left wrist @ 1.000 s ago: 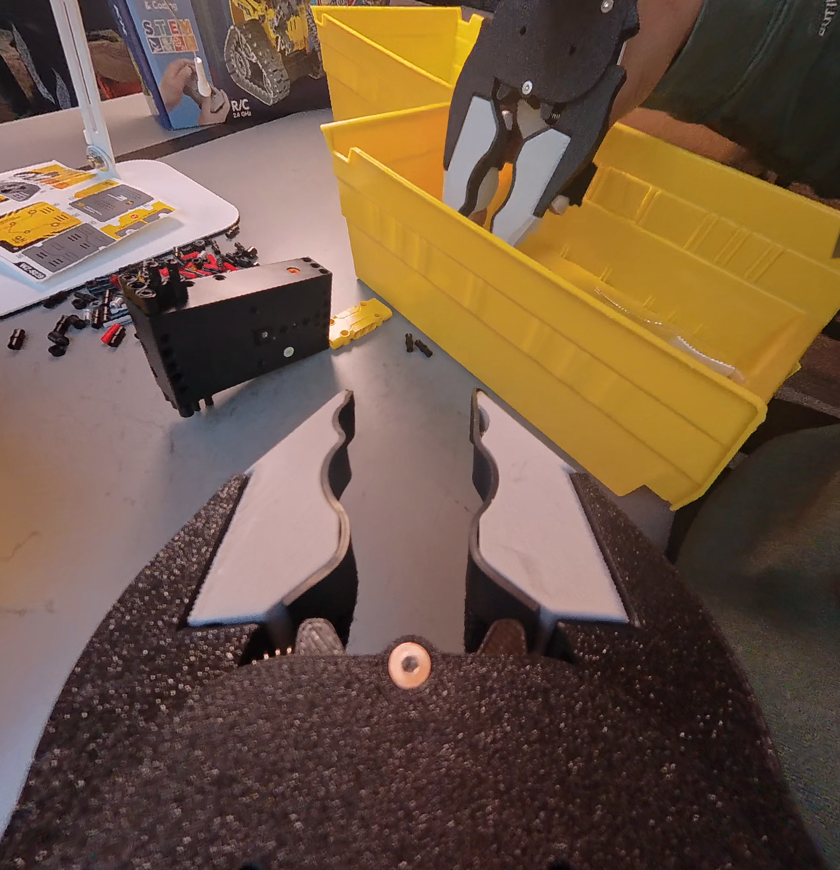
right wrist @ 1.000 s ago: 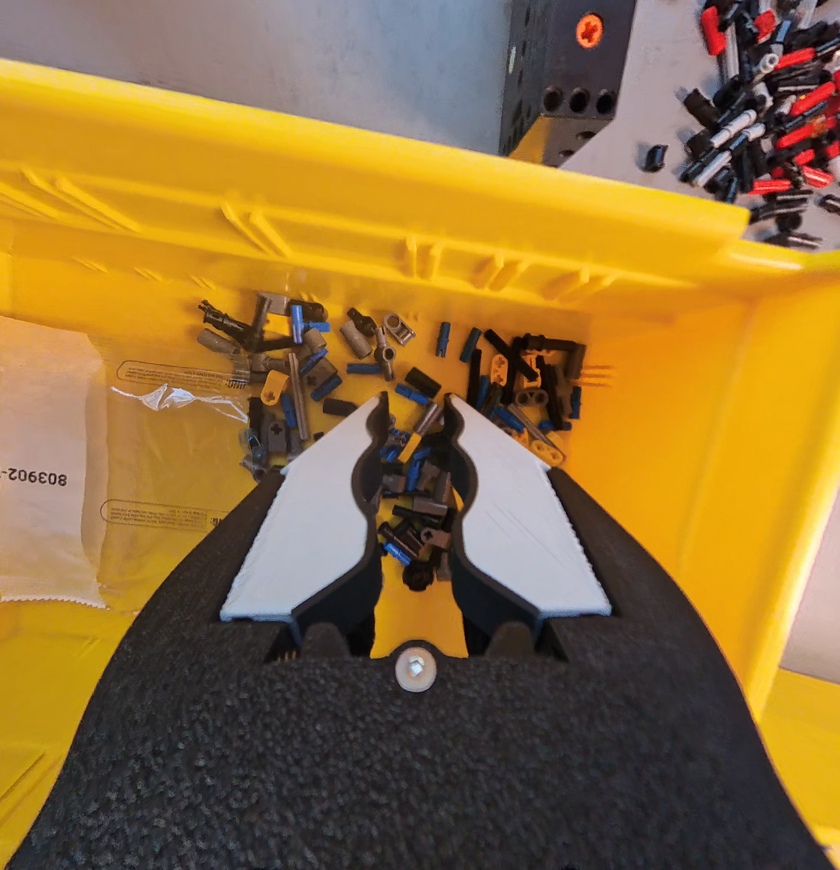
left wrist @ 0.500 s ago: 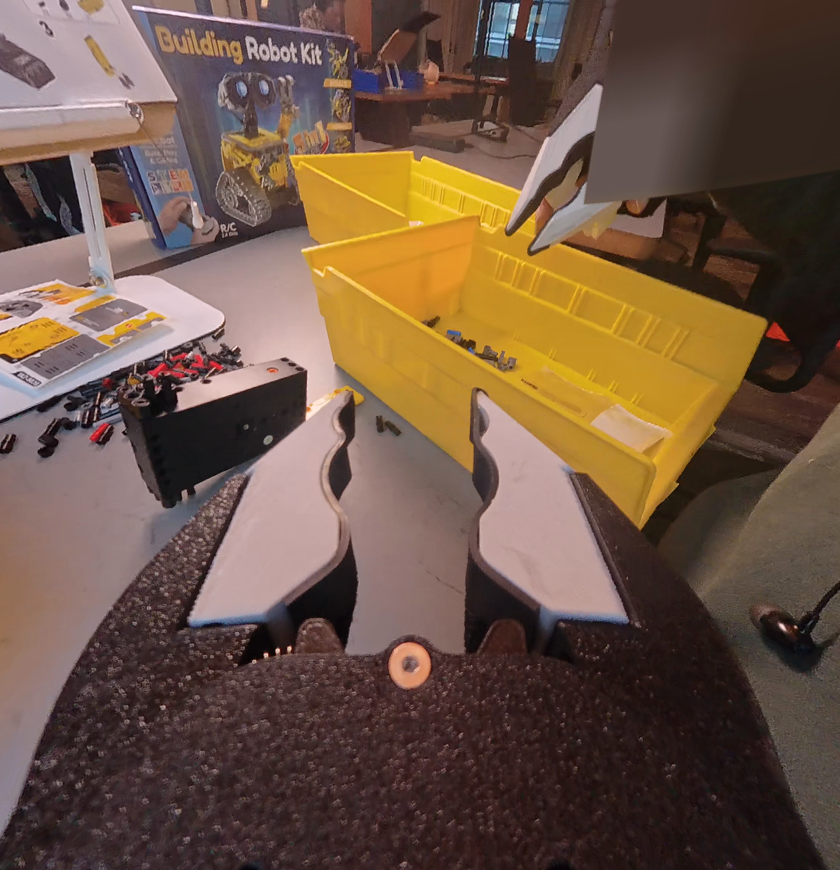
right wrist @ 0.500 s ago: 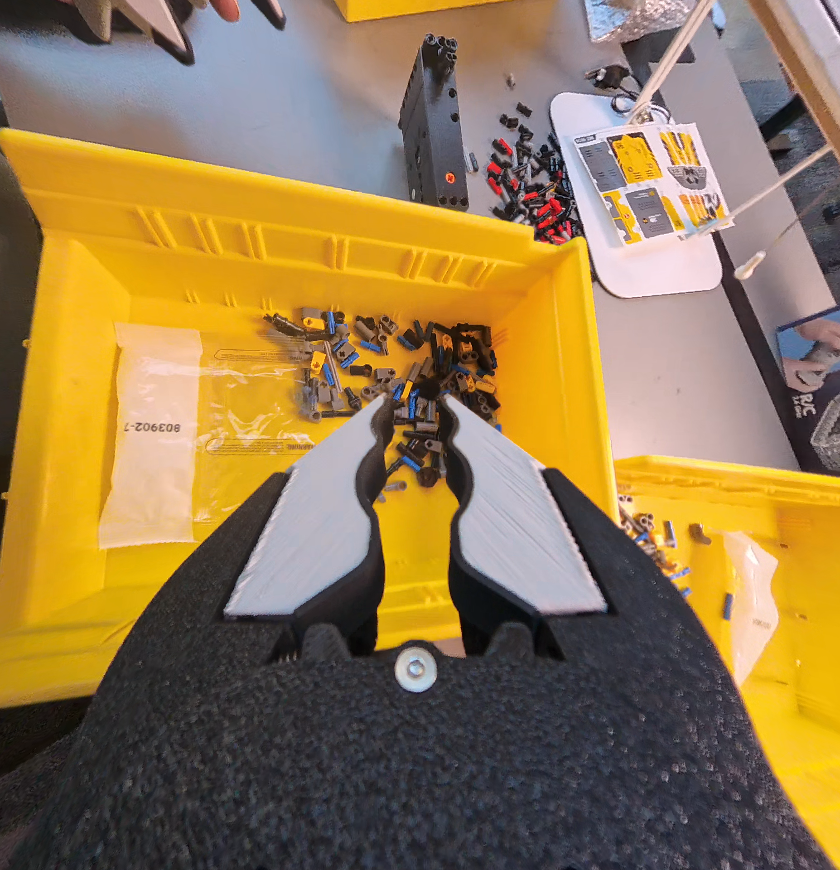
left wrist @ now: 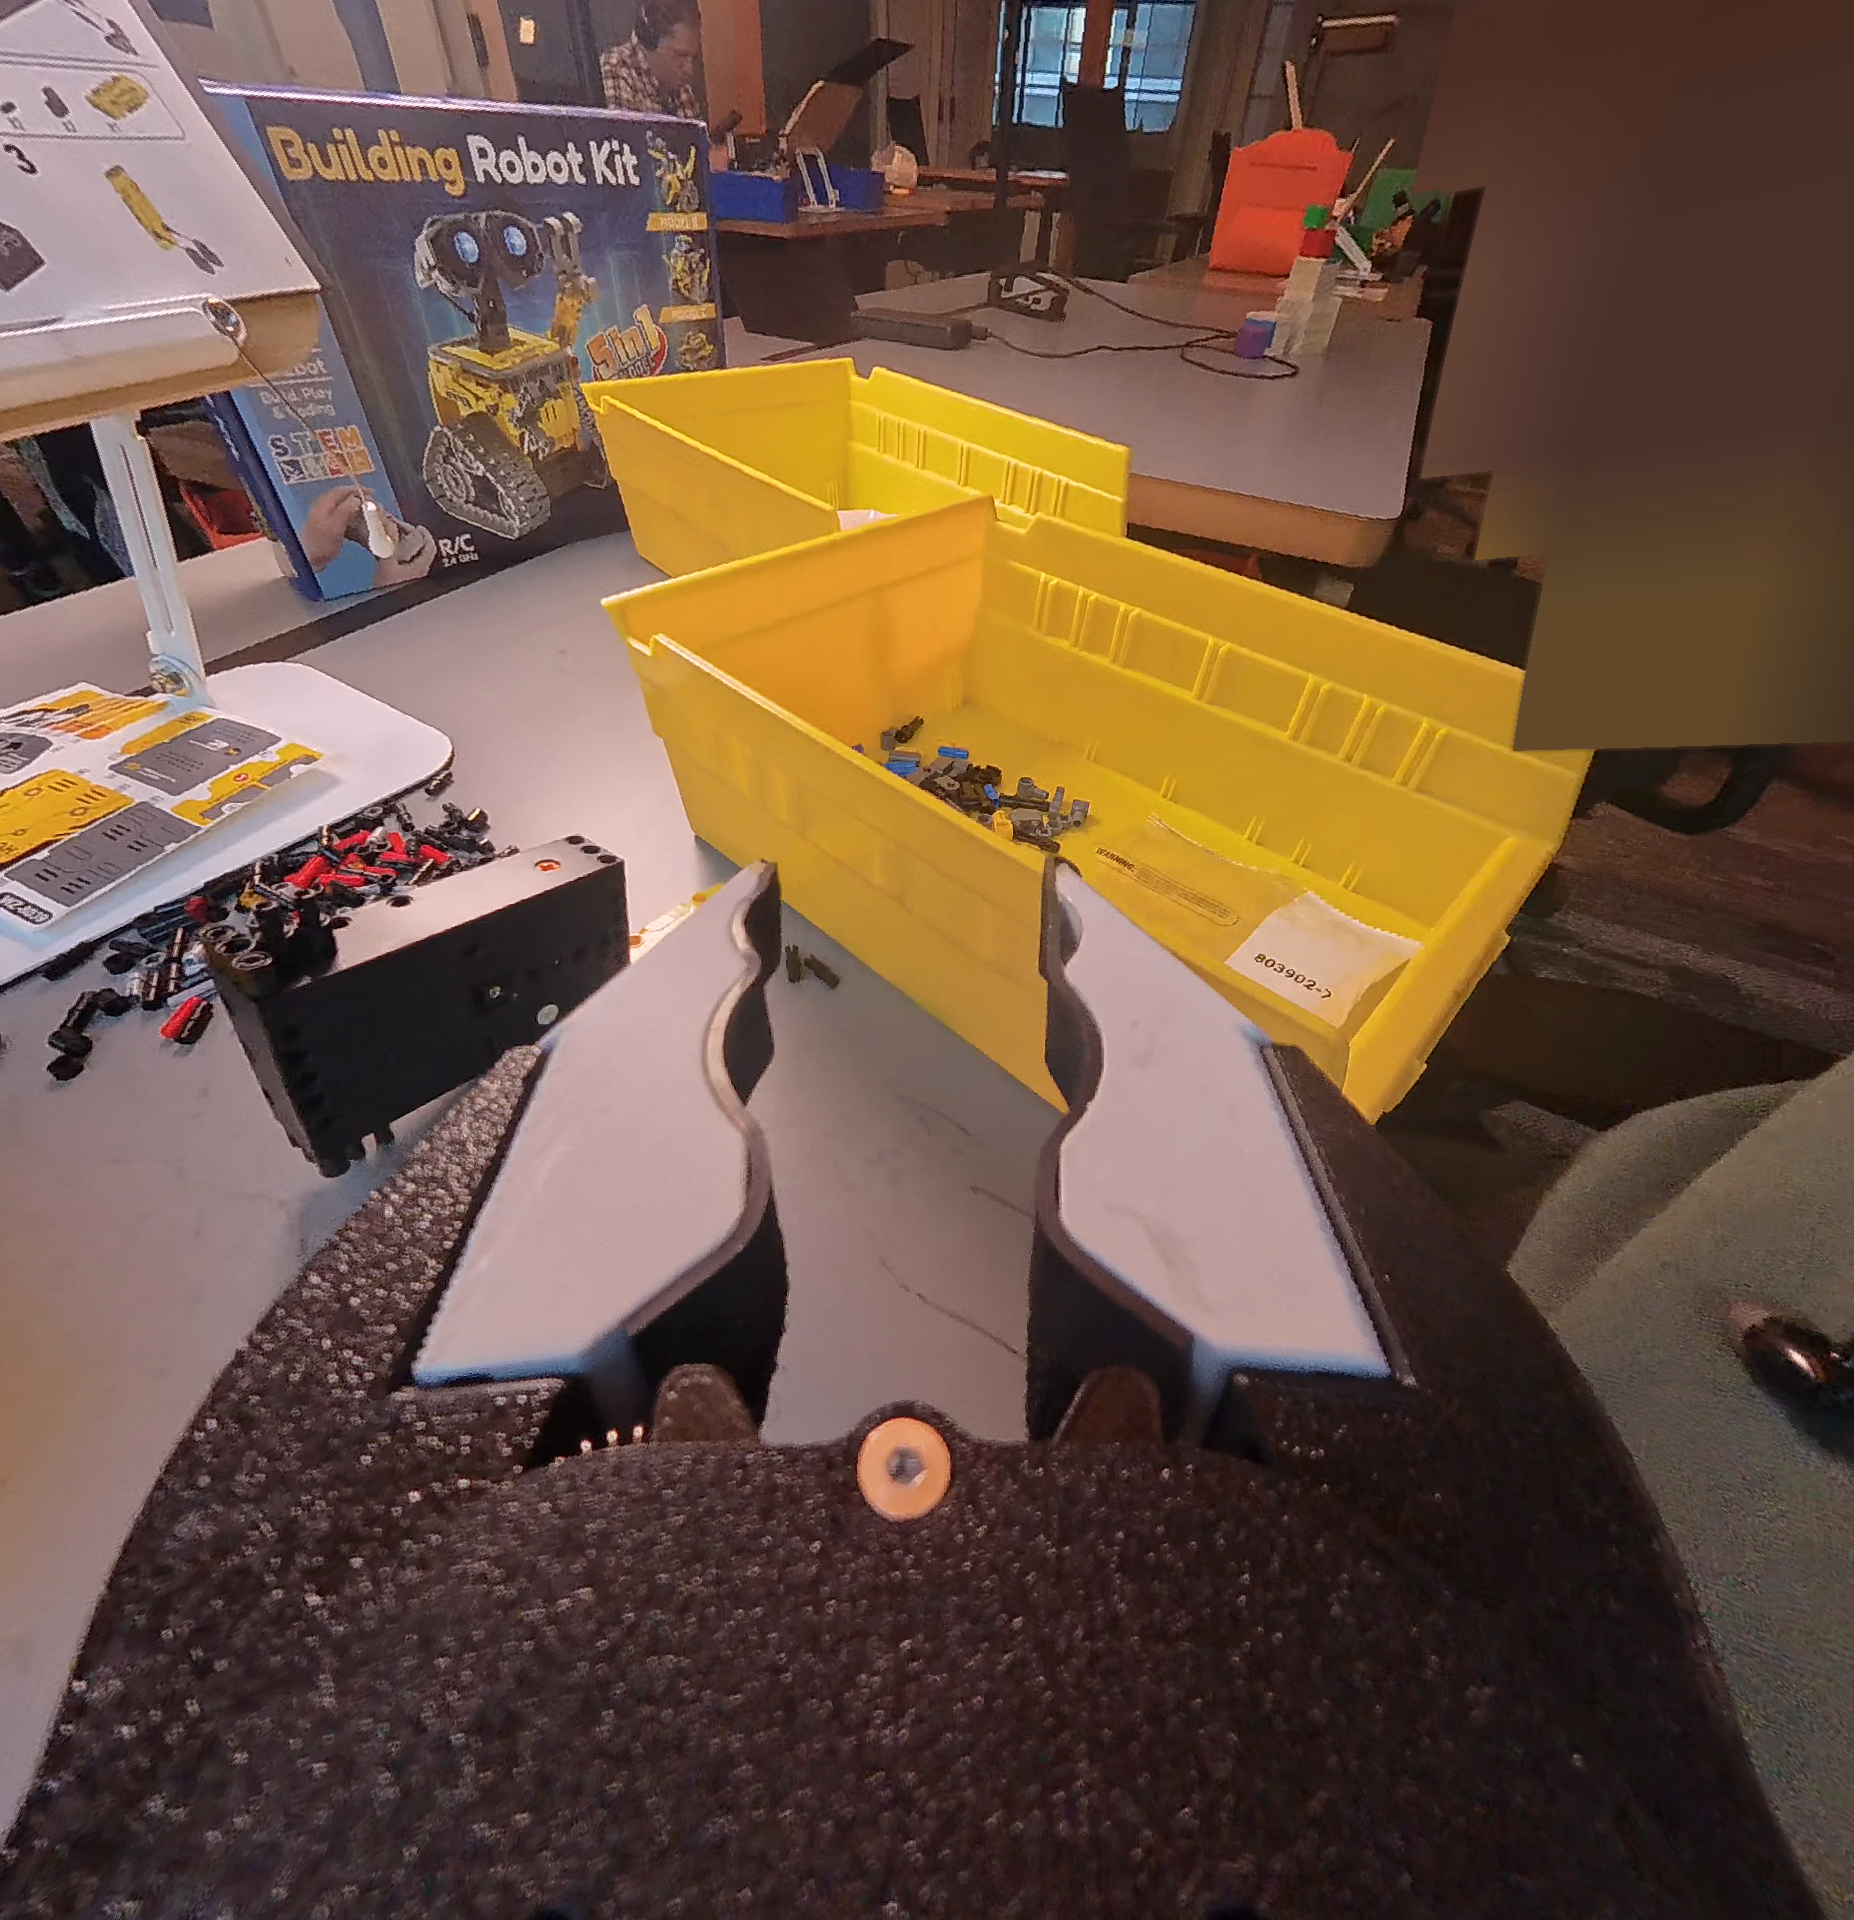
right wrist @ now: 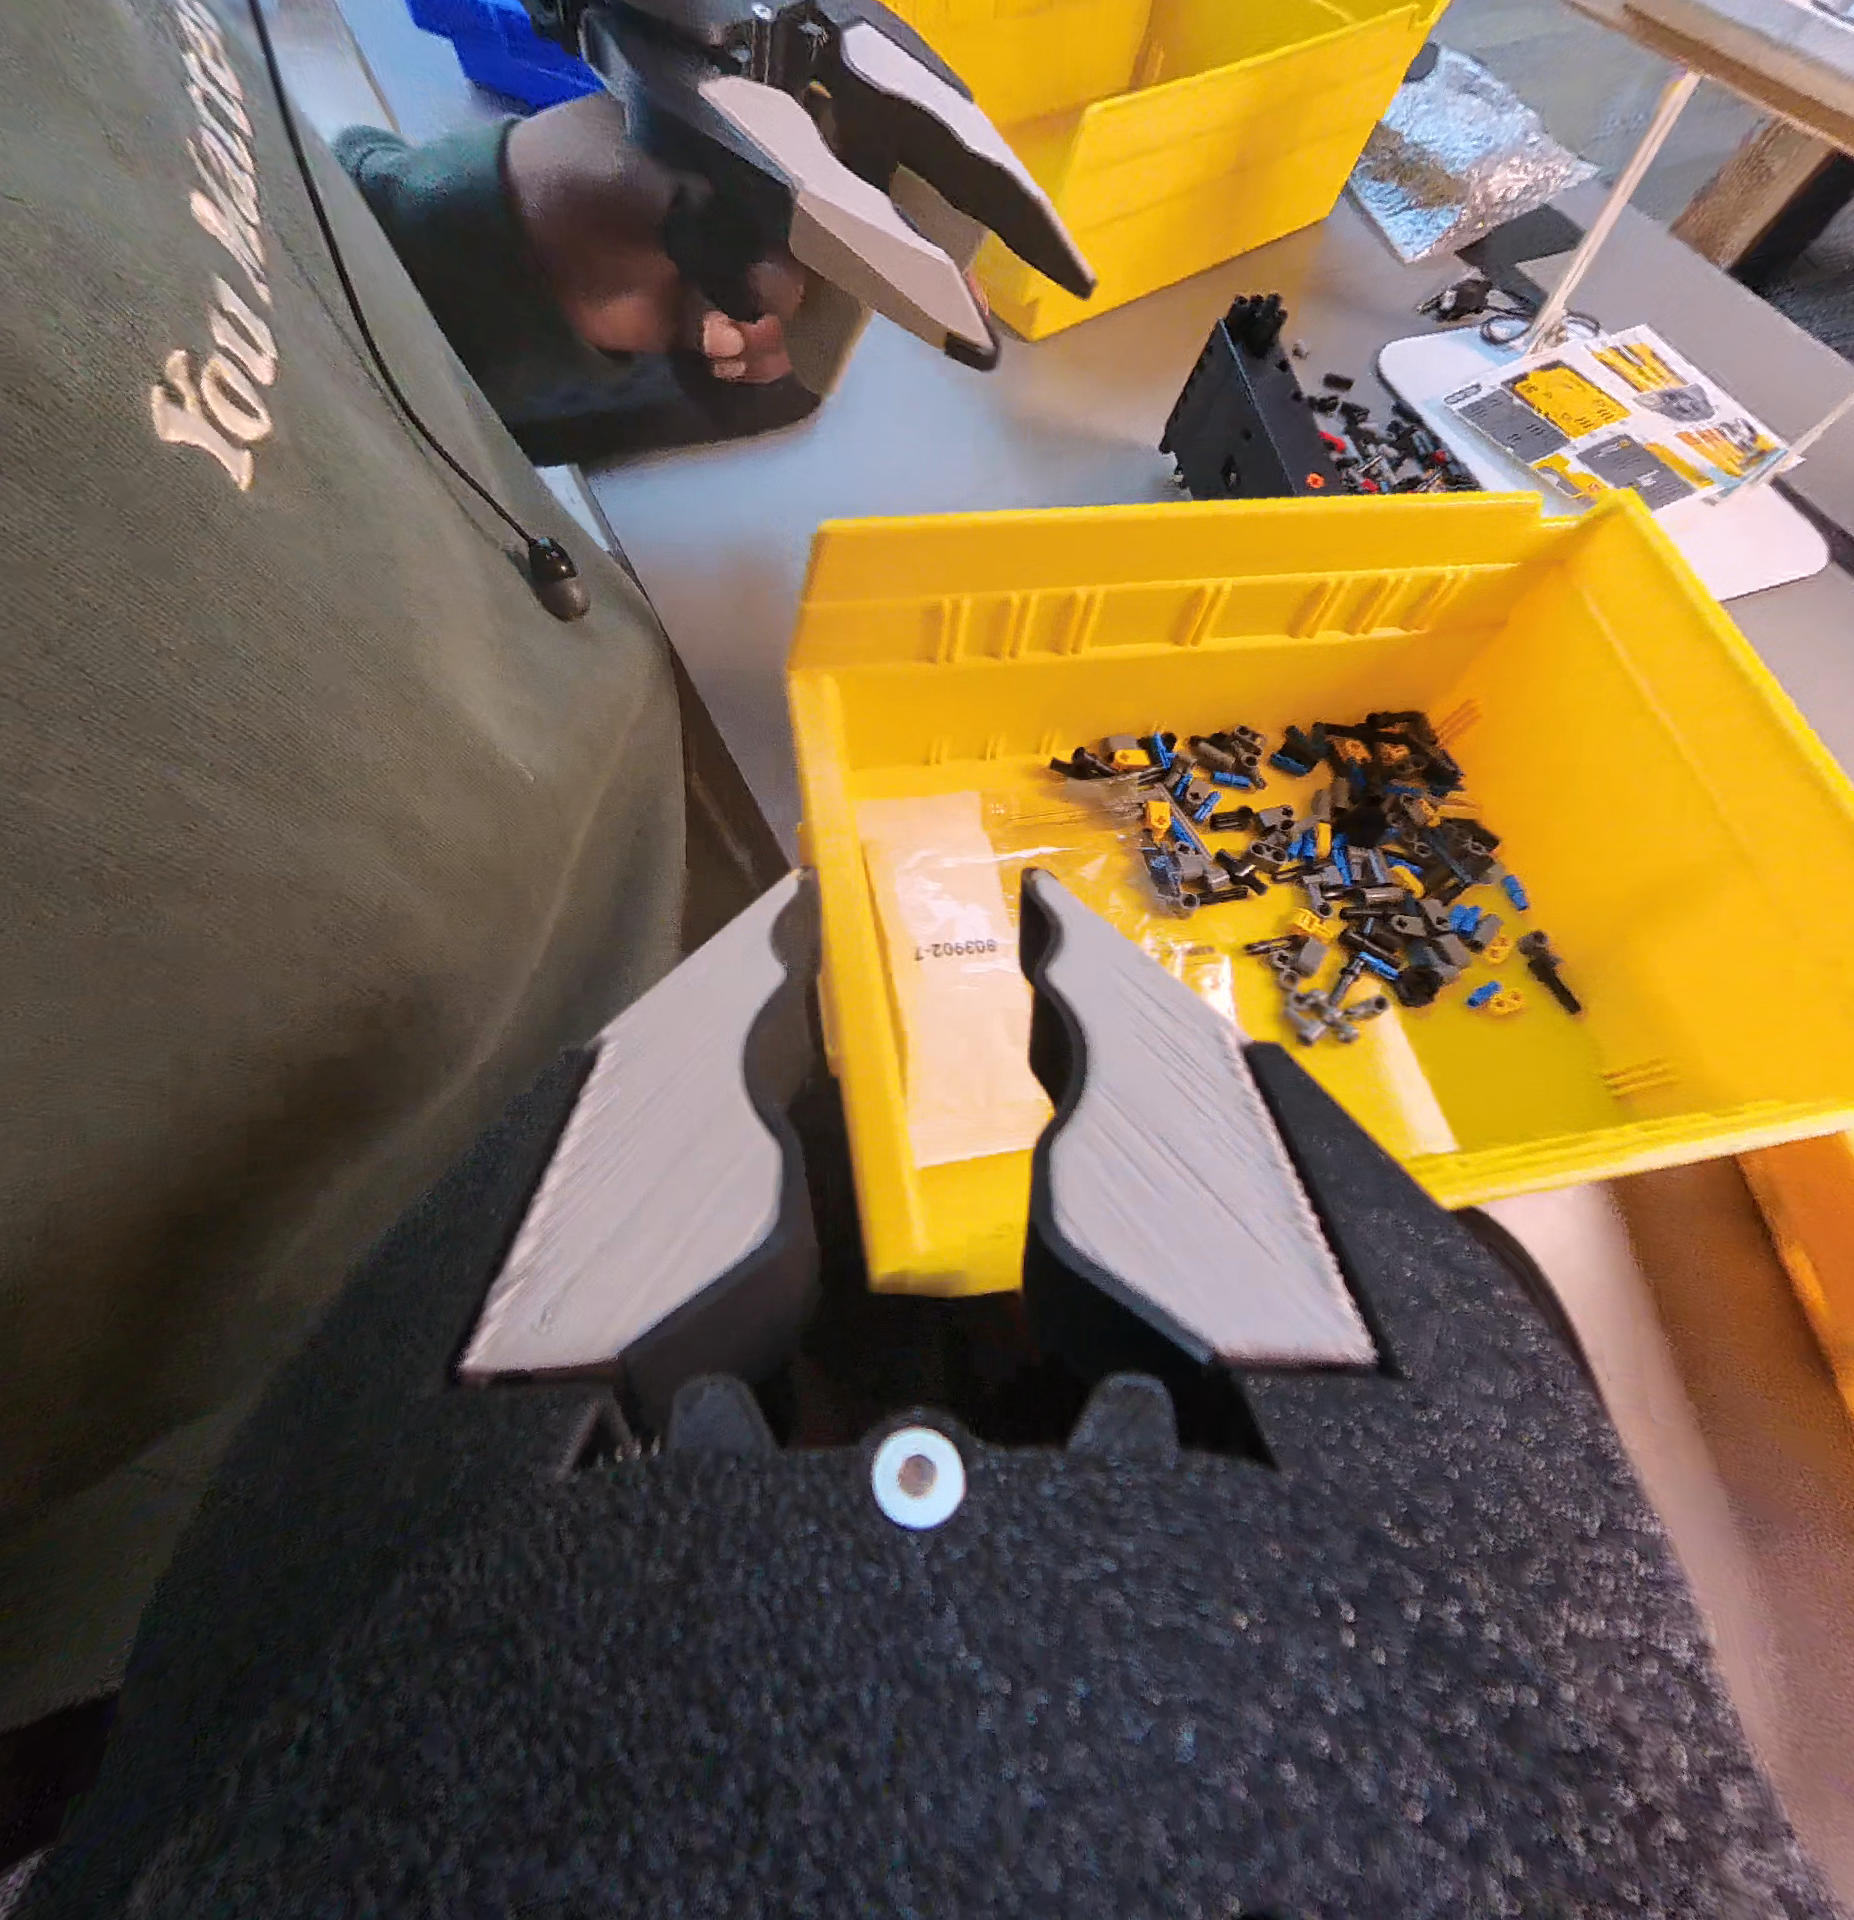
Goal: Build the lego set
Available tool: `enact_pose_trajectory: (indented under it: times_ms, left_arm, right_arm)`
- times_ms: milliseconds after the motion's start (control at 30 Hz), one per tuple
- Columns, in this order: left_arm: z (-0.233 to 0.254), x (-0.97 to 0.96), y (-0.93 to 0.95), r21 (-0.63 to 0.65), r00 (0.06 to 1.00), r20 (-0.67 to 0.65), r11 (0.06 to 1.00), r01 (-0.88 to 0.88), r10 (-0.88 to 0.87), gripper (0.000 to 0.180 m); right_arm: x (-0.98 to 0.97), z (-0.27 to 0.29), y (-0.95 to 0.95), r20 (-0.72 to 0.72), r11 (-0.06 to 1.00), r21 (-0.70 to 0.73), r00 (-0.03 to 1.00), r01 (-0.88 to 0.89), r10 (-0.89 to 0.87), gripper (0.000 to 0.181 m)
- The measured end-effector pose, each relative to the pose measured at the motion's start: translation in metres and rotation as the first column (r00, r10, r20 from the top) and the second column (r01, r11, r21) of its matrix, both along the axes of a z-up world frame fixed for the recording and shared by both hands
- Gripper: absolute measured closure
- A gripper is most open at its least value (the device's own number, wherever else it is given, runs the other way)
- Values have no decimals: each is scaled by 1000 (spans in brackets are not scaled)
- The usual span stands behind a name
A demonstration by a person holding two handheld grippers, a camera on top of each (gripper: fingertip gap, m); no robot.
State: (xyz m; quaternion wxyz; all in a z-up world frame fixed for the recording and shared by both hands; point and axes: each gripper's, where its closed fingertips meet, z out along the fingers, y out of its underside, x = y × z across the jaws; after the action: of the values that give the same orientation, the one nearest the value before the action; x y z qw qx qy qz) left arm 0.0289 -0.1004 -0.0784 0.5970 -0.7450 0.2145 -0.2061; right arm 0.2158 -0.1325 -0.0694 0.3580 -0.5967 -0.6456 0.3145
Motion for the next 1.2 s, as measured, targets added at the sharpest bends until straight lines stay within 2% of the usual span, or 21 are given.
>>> enact_pose_trajectory:
  times_ms: [100, 167, 267, 433, 600, 933, 1000, 1200]
  left_arm:
    - [-2, 6, 4, -23, 1000, -11, 1000, 6, -6, 126]
    - [4, 15, 0, -12, 999, -8, 999, 41, -41, 124]
    - [14, 15, -12, 41, 998, -49, 998, 47, -45, 124]
    - [10, -11, -28, 90, 999, -45, 996, -15, 19, 124]
    - [10, -28, -31, 124, 998, 1, 991, -59, 59, 124]
    - [3, -19, -21, 113, 1000, 15, 994, -4, 2, 125]
    - [3, -18, -20, 114, 1000, 13, 993, 3, -5, 125]
    - [4, -18, -21, 118, 1000, 12, 993, 6, -8, 126]
  right_arm:
    - [-14, -19, -15, 27, 996, 31, 996, 86, -87, 157]
    - [-26, -33, -21, 67, 992, 12, 990, 122, -123, 156]
    - [-37, -61, -16, 206, 983, 104, 964, 150, -169, 145]
    - [-48, -103, -16, 452, 968, 248, 879, 42, -154, 139]
    - [-40, -137, -5, 621, 948, 313, 769, -63, -154, 152]
    - [-43, -140, -5, 627, 941, 321, 768, -108, -126, 151]
    - [-42, -139, -7, 622, 947, 306, 773, -98, -121, 156]
    - [-36, -108, -22, 584, 968, 244, 806, -63, -94, 159]
